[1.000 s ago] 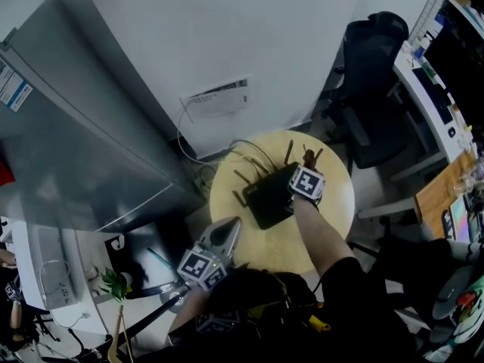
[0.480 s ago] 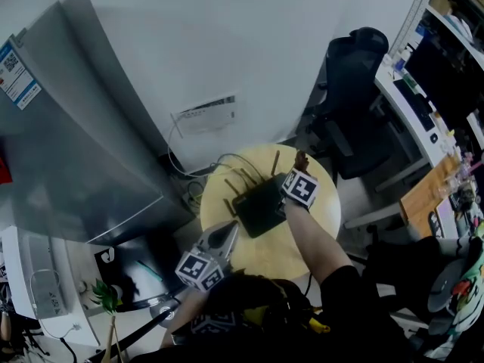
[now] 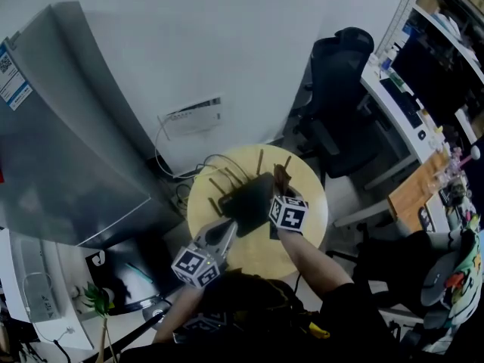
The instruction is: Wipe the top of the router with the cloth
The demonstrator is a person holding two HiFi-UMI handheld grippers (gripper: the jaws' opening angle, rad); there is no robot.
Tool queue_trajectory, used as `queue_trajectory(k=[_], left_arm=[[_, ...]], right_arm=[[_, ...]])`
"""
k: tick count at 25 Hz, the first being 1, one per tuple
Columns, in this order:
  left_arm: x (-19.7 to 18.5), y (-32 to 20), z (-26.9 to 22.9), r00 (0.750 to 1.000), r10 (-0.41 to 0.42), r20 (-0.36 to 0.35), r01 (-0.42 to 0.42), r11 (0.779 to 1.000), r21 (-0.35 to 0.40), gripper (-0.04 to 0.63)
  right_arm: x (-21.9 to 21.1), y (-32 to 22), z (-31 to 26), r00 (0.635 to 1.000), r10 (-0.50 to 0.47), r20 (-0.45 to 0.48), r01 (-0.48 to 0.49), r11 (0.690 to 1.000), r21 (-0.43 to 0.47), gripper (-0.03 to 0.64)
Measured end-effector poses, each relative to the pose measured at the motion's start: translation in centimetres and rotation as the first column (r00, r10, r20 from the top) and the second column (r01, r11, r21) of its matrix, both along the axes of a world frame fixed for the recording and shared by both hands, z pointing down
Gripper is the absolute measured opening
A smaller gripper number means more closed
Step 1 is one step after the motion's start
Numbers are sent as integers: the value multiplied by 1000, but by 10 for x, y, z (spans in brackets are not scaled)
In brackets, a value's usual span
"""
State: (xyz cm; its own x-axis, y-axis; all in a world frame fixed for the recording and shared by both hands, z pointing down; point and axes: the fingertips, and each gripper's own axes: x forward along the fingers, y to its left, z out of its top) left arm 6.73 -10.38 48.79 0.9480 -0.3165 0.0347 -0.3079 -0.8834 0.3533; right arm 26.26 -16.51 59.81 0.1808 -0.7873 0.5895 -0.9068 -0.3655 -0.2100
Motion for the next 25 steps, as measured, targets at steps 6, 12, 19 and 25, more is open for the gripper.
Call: queue_trajectory(k=[6,12,19,25], left_arm=[[14,15,5,999,35,32,-34,999,-14,-3],[9,8,15,996,2,86,1,1000,-31,-3],[-7,-4,18,989,-63,136,68,997,-29,-3],[-10,-3,21,985,-85,153,90,996,-27,-3]], right_arm=[[35,50,56,992,110,69,-102,988,-118,66],[70,29,70,931,178,317,-168,984,-59,66],[84,-1,102,798,261,543,-244,964,-104,64],[72,-13,110,792,229,566,-193,973,-124,64]])
